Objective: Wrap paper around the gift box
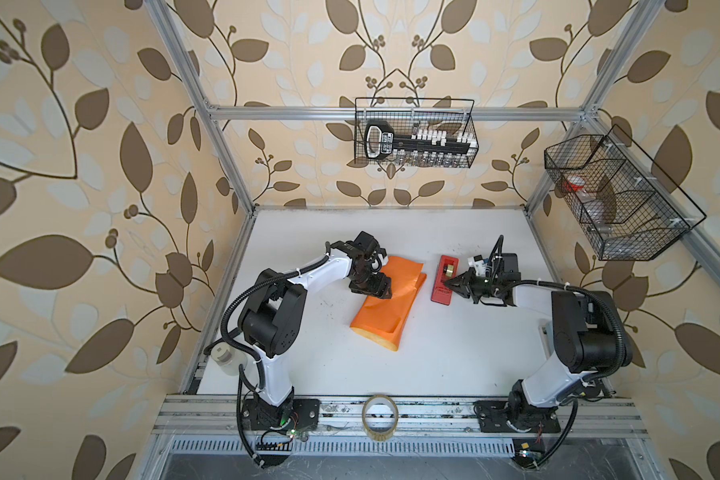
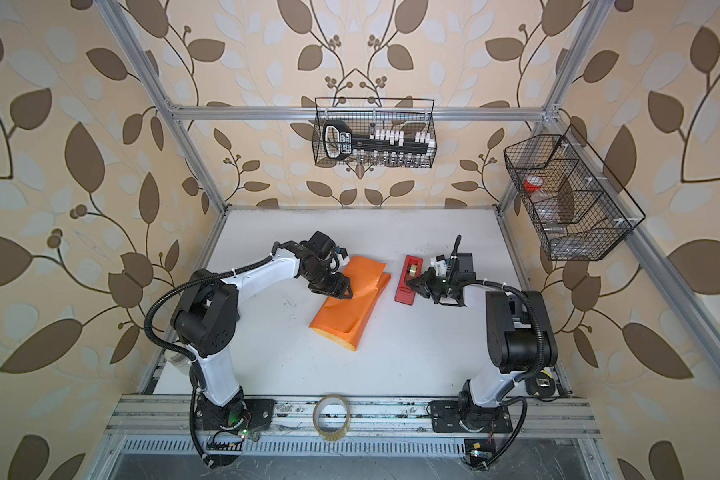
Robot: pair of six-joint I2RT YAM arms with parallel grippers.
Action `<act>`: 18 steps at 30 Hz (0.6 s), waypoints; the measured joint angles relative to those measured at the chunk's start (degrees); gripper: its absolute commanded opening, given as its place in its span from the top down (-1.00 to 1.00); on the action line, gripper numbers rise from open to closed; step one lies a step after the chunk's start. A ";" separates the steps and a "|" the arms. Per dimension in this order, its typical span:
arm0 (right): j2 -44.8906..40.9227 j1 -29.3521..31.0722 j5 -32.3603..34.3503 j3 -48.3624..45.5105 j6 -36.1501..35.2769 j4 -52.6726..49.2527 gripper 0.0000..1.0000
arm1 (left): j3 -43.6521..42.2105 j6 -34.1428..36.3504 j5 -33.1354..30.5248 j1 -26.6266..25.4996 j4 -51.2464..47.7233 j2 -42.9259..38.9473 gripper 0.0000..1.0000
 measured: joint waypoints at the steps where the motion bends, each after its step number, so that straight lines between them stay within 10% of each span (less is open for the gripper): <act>1: -0.04 0.02 -0.11 0.00 0.50 0.17 1.00 | 0.00 0.02 -0.02 0.00 0.02 -0.02 -0.50; 18: -1.73 0.13 0.68 2.54 8.07 3.74 1.00 | -0.02 0.04 -0.02 0.00 0.02 -0.02 -0.51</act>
